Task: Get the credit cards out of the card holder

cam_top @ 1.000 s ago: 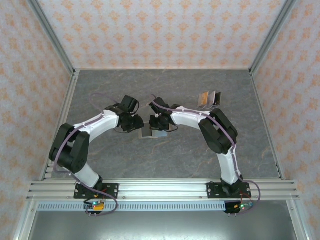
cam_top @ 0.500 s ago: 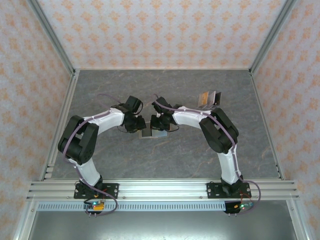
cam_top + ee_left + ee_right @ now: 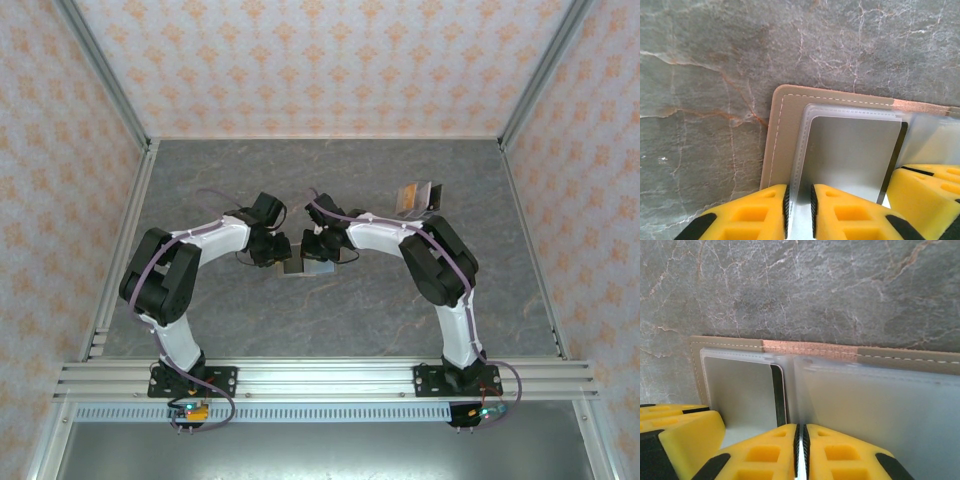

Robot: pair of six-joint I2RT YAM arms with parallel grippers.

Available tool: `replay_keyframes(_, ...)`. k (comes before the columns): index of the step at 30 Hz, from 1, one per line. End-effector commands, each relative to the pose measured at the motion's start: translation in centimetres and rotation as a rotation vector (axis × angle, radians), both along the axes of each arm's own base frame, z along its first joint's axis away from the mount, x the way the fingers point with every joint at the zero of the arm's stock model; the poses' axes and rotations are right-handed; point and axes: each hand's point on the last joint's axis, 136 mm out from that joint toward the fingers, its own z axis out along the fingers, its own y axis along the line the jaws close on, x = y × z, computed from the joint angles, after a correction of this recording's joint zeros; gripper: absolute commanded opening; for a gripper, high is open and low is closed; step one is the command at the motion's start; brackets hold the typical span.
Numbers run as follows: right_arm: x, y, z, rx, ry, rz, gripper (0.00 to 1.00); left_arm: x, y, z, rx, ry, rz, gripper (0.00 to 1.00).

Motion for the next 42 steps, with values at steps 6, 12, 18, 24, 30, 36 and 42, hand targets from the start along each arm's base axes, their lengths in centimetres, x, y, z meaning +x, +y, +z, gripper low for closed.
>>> replay_keyframes(6, -0.1, -1.9, -1.7, -0.057, 0.022, -0.043, 0.15, 0.5, -1.6, 0.4, -0.052, -0.007, -0.030, 0.16)
replay_keyframes(12, -0.2, -1.8, -1.6, -0.045, 0.029, -0.046, 0.15, 0.7, -3.1, 1.5, -0.112, -0.039, -0.094, 0.15)
replay_keyframes(18, 0.4, -2.0, 0.2, 0.024, 0.013, -0.069, 0.15, 0.6, -0.5, 2.3, 0.038, -0.044, -0.079, 0.17)
replay_keyframes(24, 0.7, -1.0, 3.4, 0.150, -0.020, -0.050, 0.20, 0.8, -0.4, 2.9, 0.038, -0.064, -0.069, 0.22)
replay_keyframes(30, 0.5, -0.2, 3.7, 0.200, -0.011, -0.036, 0.23, 1.0, -1.9, 2.1, -0.037, -0.052, -0.071, 0.20)
replay_keyframes(36, 0.5, -0.8, 2.5, 0.164, 0.011, -0.061, 0.28, 1.1, -2.1, 1.6, -0.037, -0.041, -0.076, 0.18)
replay_keyframes(42, 0.6, -1.2, 1.4, 0.141, 0.031, -0.078, 0.30, 1.1, -2.2, 0.9, -0.039, -0.021, -0.074, 0.18)
